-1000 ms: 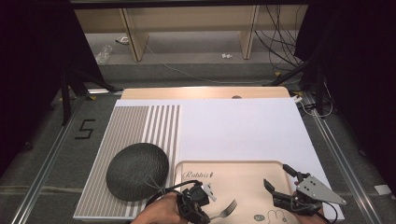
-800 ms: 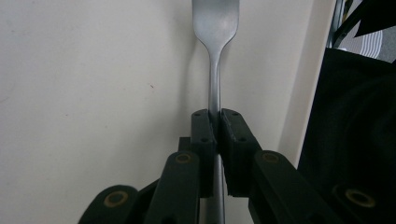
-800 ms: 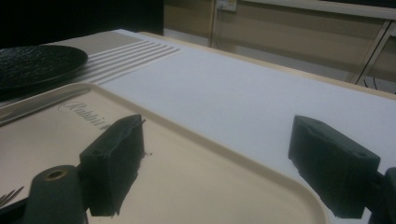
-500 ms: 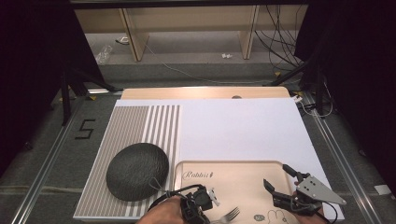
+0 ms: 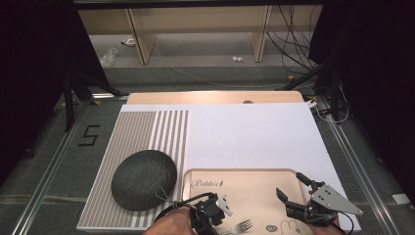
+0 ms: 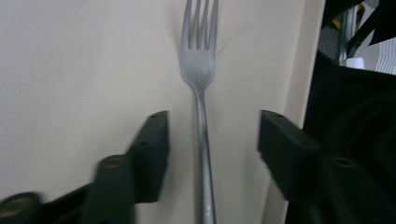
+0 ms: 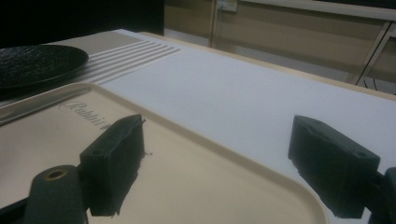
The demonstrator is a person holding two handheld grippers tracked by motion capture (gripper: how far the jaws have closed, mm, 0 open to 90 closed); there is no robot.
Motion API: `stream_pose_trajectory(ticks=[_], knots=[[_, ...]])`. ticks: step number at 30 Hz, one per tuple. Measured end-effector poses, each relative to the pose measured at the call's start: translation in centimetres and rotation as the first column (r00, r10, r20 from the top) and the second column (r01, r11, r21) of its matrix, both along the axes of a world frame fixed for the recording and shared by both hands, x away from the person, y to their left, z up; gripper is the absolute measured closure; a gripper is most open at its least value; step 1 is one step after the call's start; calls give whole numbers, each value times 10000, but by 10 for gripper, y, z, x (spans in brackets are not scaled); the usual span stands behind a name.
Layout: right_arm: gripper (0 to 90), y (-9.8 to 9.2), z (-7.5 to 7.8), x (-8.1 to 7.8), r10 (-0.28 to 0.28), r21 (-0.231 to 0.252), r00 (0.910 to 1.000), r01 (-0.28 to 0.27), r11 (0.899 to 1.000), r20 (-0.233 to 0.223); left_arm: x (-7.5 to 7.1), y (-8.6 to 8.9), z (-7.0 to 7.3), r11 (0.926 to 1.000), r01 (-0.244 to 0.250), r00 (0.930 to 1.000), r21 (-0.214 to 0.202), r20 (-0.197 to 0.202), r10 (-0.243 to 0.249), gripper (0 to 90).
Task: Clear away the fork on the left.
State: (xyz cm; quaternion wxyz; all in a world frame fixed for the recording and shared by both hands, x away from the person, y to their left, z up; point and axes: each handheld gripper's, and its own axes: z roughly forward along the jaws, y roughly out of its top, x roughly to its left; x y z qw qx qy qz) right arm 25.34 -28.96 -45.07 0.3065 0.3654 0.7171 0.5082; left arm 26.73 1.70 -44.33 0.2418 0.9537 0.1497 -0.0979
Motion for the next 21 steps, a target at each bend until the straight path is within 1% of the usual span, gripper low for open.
stream_pose_trajectory(ticks=[1, 3, 5, 7, 9, 10, 11, 13, 14, 15, 17, 21], knots=[[192, 0, 0, 0, 0, -9, 10000, 0, 10000, -7, -1, -1, 0, 10000, 12, 10000, -53, 25, -11, 536], [193, 0, 0, 0, 2, 6, 10000, -2, 10000, 8, -3, -2, 0, 9998, 166, 9998, -112, 144, -164, 624], [193, 0, 0, 0, 11, -20, 10000, -11, 10000, -1, -5, -3, -1, 9994, 316, 9994, -149, 154, -314, 712], [193, 0, 0, 0, 32, 7, 10000, -32, 10000, 14, -8, -6, -3, 9989, 447, 9989, -103, 177, -445, 770], [193, 0, 0, 0, 37, 3, 10000, -37, 10000, 13, -11, -8, -6, 9986, 532, 9982, -29, 277, -531, 848], [193, 1, 0, 0, 30, 8, 10000, -30, 10000, 21, -12, -10, -8, 9981, 622, 9972, -2, 419, -622, 875], [193, 1, 0, 0, 18, 7, 10000, -18, 10000, 16, -14, -11, -9, 9979, 655, 9968, -25, 469, -653, 892], [193, 1, 0, 0, 28, 5, 10000, -28, 10000, 36, -16, -13, -12, 9970, 774, 9960, -12, 457, -773, 893], [193, 1, 0, 0, 29, 8, 10000, -30, 10000, 32, -17, -14, -13, 9967, 808, 9953, 46, 535, -809, 893], [193, 1, 0, 0, 27, 7, 10000, -27, 10000, 20, -17, -14, -15, 9969, 781, 9950, 68, 613, -783, 893], [193, 1, 0, 0, 26, 4, 10000, -26, 10000, 1, -16, -15, -18, 9969, 778, 9952, 136, 580, -784, 893], [193, 1, 0, -1, 36, 13, 10000, -36, 10000, 10, -15, -16, -22, 9974, 694, 9952, 194, 677, -705, 893]])
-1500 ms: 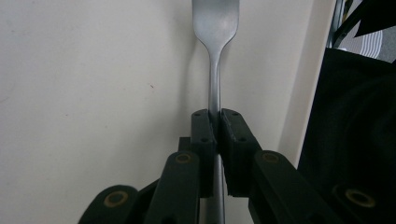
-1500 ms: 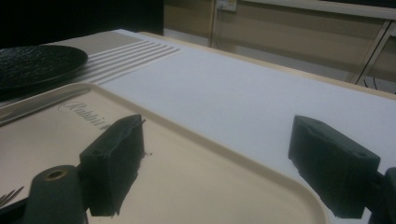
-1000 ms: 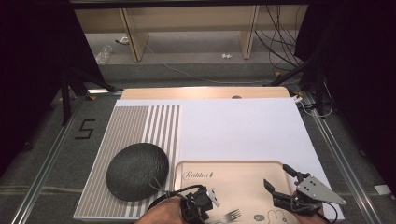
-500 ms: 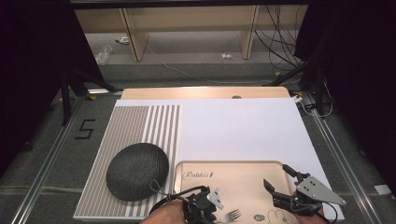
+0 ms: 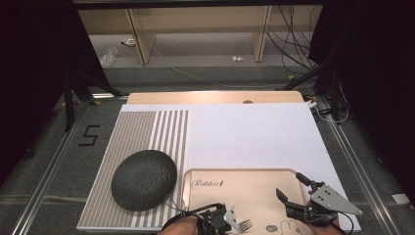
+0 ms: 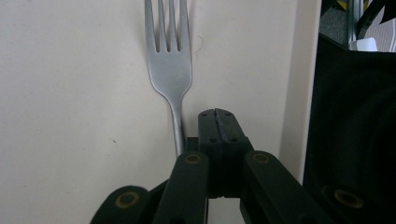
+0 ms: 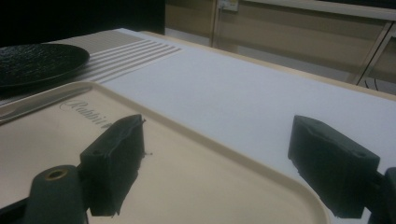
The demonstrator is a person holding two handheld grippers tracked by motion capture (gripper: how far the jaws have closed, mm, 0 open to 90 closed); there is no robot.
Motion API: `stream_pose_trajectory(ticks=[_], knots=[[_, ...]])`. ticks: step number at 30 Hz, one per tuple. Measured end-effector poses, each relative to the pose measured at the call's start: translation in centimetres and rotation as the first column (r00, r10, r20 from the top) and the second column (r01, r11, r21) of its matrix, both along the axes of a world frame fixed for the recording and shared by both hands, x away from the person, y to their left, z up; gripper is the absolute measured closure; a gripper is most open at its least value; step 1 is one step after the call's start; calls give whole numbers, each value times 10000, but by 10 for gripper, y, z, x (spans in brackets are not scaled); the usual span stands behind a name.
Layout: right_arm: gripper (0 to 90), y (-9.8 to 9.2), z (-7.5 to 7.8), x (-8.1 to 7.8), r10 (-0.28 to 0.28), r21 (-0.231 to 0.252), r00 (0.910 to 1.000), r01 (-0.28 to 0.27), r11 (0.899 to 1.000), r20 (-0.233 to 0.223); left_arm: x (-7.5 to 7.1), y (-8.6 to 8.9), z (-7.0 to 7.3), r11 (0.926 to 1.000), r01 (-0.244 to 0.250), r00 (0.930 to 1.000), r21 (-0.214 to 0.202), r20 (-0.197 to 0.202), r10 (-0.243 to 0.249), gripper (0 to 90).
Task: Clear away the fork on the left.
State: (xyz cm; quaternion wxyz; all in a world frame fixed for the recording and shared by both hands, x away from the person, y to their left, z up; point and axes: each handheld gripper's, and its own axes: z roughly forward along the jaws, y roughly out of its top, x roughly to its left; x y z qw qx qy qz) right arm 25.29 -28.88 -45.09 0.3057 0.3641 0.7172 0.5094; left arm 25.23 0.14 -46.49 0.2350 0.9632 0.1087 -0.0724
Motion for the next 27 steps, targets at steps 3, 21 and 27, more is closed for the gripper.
stream_pose_trajectory(ticks=[3, 21, 27], knots=[[193, 0, 0, 0, -5, 4, 10000, 5, 10000, -24, 1, 0, -1, 10000, 6, 10000, -33, -49, -6, 893], [193, 0, 0, 0, -9, 0, 10000, 9, 10000, -40, 28, 21, 1, 9929, -1162, 9906, 272, 755, 1139, 893], [194, -1, 0, 0, 2, -16, 10000, -2, 10000, -28, 40, 32, 1, 9846, -1690, 9836, 441, 719, 1656, 893]])
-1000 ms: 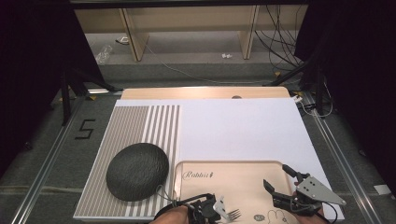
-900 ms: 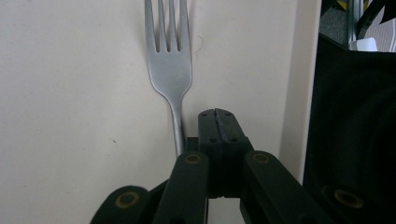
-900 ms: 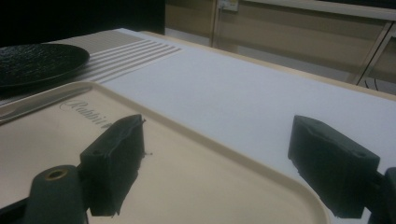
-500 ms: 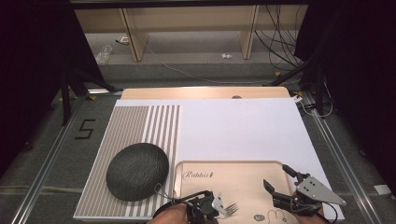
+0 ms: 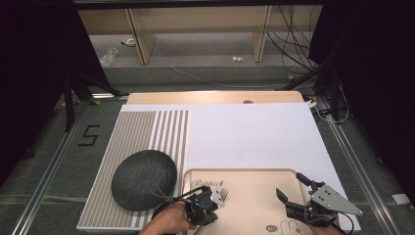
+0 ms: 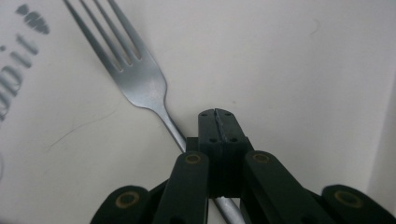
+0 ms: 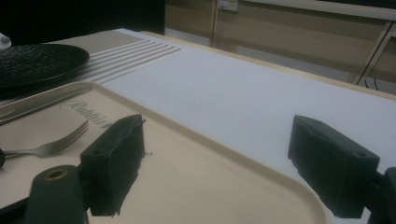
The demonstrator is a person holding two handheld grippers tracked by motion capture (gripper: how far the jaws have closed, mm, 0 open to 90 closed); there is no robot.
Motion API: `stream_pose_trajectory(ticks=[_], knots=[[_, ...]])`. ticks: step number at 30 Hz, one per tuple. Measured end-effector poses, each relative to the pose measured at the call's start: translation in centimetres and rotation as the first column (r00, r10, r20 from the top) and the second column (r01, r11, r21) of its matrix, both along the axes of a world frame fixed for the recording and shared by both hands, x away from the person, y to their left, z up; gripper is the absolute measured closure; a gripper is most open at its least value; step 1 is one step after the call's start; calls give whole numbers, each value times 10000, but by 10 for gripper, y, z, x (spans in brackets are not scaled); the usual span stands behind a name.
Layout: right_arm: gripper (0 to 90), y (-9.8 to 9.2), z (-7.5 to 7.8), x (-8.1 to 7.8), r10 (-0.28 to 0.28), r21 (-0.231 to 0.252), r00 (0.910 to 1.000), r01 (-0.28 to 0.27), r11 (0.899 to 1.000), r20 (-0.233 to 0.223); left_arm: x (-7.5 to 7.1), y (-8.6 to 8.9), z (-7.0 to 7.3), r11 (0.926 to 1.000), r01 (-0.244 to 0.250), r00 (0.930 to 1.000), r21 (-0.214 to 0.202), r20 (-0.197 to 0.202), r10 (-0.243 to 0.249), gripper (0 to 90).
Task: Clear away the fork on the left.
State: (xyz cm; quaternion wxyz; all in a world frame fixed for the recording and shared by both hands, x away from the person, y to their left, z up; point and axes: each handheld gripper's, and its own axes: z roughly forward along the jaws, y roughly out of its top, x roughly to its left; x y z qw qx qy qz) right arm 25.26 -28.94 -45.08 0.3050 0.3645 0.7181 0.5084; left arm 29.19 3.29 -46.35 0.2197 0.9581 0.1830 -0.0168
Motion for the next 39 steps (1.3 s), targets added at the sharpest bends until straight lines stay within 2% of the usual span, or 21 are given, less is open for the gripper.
stream_pose_trajectory(ticks=[13, 17, 35, 39], knots=[[194, 0, 0, 0, 0, -14, 10000, 0, 10000, 49, 13, 14, 1, 9988, -442, 9990, 199, -6, 442, 893], [194, 0, 0, 0, -9, -19, 10000, 9, 10000, 46, 20, 20, 0, 9974, -723, 9972, 42, -199, 724, 893], [194, 0, 0, -1, -1, 7, 10000, 1, 10000, 68, 38, 43, 0, 9905, -1360, 9906, 190, -120, 1362, 893], [194, 0, 0, -1, 15, -8, 10000, -15, 10000, 65, 41, 46, 0, 9887, -1495, 9882, 36, -335, 1496, 893]])
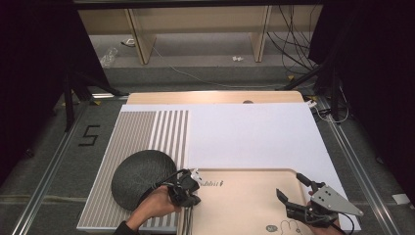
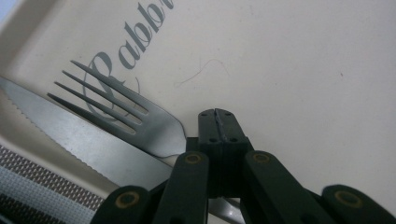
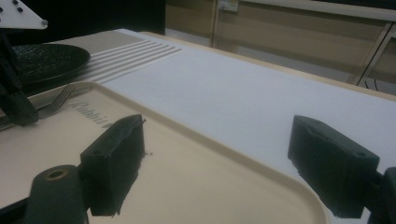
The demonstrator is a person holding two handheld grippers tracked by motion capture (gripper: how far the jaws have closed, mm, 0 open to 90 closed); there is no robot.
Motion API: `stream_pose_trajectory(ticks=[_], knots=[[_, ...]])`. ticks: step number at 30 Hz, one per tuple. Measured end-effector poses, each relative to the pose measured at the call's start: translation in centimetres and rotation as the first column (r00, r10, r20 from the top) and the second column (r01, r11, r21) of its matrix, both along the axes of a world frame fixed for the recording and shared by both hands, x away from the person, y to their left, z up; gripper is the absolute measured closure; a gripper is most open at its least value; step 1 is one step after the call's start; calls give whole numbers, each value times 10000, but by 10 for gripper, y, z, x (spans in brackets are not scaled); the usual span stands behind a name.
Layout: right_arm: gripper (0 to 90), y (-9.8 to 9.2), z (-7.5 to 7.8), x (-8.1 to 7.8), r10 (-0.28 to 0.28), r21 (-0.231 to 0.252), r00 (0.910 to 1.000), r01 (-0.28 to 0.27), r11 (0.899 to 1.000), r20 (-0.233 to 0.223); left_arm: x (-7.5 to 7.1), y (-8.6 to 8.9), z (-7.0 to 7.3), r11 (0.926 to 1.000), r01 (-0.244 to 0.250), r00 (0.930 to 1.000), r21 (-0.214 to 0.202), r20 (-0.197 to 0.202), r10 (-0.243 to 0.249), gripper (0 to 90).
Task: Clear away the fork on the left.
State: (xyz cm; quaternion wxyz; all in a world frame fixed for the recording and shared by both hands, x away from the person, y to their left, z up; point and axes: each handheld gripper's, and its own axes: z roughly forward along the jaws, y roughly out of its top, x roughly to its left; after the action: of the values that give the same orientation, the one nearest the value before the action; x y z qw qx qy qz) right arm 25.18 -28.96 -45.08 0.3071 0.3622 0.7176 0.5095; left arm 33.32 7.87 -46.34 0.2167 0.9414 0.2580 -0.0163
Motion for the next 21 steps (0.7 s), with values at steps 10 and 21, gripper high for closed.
stream_pose_trajectory(ticks=[10, 21], knots=[[194, 0, 0, 0, -16, 6, 10000, 16, 10000, 5, 7, 17, 19, 9861, -1139, 9903, -1208, 659, 1225, 445], [194, -1, 0, 0, -37, 57, 10000, 38, 10000, -32, 12, 60, 34, 8947, -2985, 9141, -3323, 1701, 3681, 281]])
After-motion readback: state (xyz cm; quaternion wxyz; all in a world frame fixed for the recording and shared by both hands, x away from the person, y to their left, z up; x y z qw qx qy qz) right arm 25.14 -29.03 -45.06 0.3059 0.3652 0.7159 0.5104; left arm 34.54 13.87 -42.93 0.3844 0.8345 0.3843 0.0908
